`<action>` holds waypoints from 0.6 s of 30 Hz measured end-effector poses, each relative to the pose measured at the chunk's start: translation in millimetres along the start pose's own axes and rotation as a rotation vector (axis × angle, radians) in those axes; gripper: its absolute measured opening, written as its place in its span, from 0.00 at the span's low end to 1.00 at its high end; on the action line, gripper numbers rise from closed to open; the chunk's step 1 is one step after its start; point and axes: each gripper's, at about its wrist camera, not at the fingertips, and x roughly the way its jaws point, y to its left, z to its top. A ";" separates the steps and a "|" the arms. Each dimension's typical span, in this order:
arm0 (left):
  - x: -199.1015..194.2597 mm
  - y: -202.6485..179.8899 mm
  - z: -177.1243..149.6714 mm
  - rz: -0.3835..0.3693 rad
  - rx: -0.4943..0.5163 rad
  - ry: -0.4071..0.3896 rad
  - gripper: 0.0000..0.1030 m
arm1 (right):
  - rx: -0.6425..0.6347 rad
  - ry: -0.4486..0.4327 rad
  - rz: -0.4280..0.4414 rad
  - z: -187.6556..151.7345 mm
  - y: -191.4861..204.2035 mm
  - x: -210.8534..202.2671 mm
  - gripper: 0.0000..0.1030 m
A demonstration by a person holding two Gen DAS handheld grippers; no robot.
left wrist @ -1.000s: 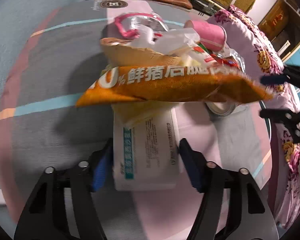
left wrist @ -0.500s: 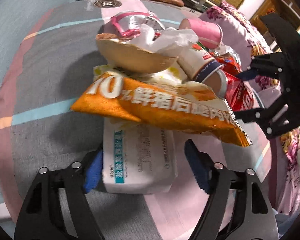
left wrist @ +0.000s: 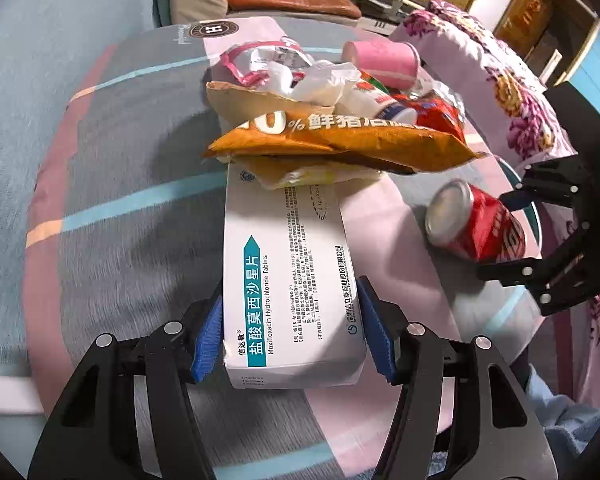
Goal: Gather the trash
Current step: 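Carry box and can to the wastebasket and open both grippers over it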
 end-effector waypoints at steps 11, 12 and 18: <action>3.2 1.9 -7.6 0.036 -0.021 0.015 0.63 | 0.014 0.006 -0.042 12.3 13.9 15.6 0.64; 3.3 1.8 -7.4 0.038 -0.021 0.014 0.63 | 0.015 0.003 -0.039 13.0 14.3 13.3 0.64; 14.4 2.4 -1.2 0.044 -0.022 0.029 0.65 | 0.051 0.019 0.008 31.9 4.9 8.9 0.59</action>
